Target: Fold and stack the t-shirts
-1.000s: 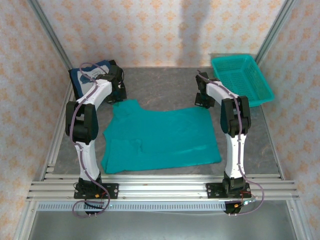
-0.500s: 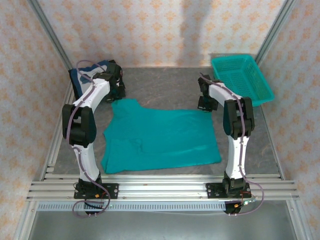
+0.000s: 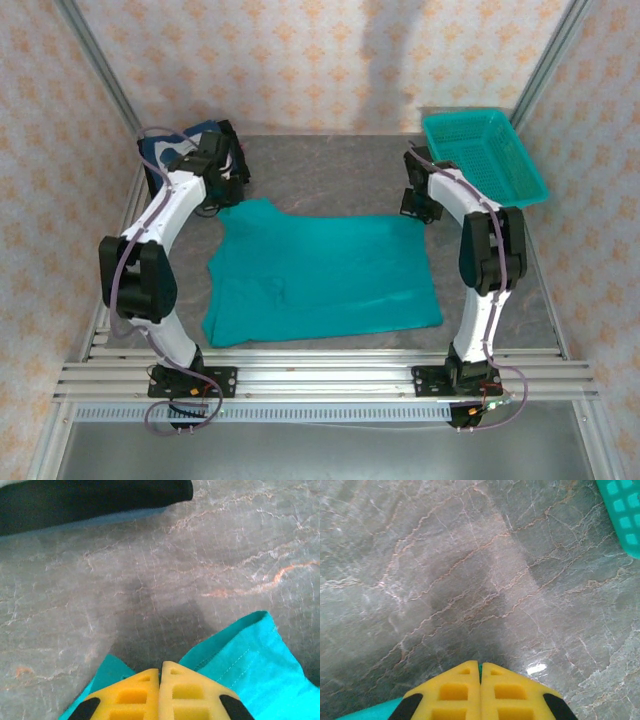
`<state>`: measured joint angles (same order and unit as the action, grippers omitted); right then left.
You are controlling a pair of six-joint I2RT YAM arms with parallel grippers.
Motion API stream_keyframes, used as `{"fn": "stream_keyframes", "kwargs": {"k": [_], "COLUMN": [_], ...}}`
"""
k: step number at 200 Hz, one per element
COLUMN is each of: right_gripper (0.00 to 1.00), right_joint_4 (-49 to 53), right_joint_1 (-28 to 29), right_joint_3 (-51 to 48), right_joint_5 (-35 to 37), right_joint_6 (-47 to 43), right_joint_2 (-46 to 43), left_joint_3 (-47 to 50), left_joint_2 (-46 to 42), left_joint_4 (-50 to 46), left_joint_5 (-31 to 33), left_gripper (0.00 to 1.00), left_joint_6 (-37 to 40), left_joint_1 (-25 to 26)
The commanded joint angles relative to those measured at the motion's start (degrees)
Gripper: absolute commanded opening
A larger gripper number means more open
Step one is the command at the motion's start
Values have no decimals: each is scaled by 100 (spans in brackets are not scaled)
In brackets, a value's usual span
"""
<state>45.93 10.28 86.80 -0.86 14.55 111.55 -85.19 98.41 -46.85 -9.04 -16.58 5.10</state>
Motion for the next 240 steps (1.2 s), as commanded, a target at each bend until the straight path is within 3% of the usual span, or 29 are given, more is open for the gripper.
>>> {"fn": "stream_keyframes", "kwargs": {"k": [1, 160, 240], "right_gripper": [0, 0, 0], "right_joint_4": [-99, 261, 159], "right_joint_1": [-44, -45, 16], "right_joint_3": [-160, -2672, -3792], "right_joint_5": [-79, -476, -601], "right_joint_6": [46, 953, 1449], "right_joint_2": [-389, -2684, -3344], "left_joint_3": [360, 3428, 4296], "left_joint_2": [-403, -3088, -3199], "left_joint_4": [-5, -316, -184], "left_joint_5": [-133, -120, 12], "left_gripper": [0, 0, 0], "left_joint_6": [-145, -1553, -1980], "left_joint_1": [-56, -9, 65]}}
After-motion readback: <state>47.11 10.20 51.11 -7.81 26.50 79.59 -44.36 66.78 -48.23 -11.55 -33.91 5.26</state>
